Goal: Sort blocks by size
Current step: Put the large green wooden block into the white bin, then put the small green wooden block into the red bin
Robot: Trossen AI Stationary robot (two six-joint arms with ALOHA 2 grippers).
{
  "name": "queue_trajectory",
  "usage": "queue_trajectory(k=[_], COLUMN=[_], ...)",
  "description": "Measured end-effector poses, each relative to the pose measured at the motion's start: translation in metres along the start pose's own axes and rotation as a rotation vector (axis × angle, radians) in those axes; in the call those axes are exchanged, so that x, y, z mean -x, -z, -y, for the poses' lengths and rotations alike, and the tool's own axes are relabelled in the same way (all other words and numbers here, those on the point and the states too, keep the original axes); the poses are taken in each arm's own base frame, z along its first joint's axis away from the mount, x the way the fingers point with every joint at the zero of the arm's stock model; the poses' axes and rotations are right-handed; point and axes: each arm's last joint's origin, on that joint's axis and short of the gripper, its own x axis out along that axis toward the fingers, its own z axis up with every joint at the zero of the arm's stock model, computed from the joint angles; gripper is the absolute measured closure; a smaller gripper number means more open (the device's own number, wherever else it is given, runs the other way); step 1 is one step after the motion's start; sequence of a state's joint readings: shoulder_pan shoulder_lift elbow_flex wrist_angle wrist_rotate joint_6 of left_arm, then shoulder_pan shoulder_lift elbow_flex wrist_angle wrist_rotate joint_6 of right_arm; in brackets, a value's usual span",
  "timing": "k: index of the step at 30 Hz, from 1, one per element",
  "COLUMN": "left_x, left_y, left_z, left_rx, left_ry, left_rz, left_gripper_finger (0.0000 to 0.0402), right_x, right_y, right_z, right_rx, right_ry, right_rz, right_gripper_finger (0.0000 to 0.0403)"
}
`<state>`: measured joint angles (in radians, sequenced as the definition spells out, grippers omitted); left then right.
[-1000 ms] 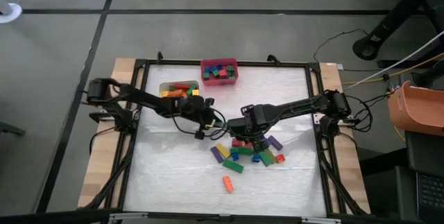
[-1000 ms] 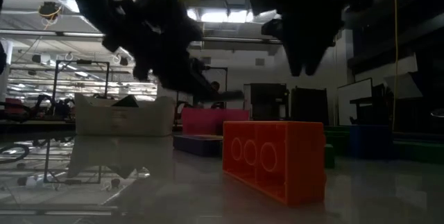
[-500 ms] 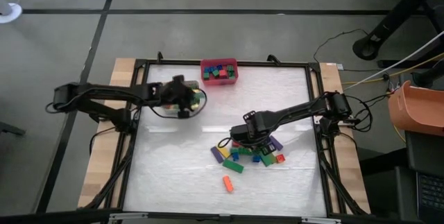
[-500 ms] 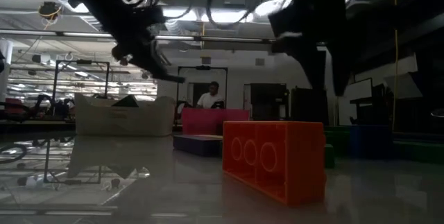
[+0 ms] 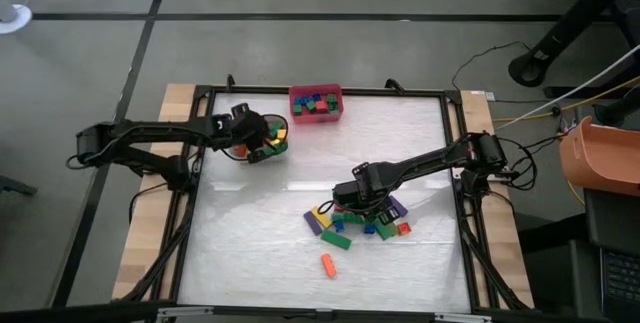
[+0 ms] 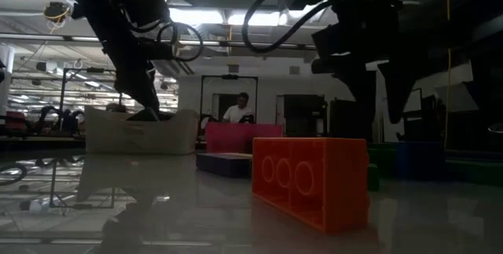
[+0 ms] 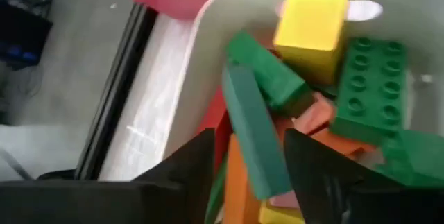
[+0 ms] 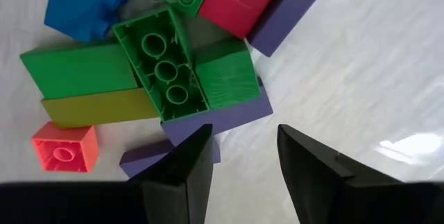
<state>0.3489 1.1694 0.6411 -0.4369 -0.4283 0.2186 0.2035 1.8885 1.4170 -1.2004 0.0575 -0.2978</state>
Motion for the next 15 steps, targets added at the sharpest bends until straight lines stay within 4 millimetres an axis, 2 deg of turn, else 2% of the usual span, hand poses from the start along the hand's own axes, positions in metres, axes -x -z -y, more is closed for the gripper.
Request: queue_trajectory(k=[6,15], left_x=[-0.0002,-0.0002], left_y=[-0.0001,-0.0002], left_z=[-0.0009,-0.0008], left_rx=[0.017,0.062], left_ry=[-0.009,-0.008], left_rz=[0.000,0.000], left_gripper_finger=[0.0208,0.0209], right_x=[0.0000,0.0005], right_y=[-0.0008,-0.0098], right_z=[-0.0005,0.0010], right_rx=[0.060,0.131], right_ry=[-0.021,-0.028], right_rz=[0.014,0.118], right_gripper_finger=[0.0242,0.0242])
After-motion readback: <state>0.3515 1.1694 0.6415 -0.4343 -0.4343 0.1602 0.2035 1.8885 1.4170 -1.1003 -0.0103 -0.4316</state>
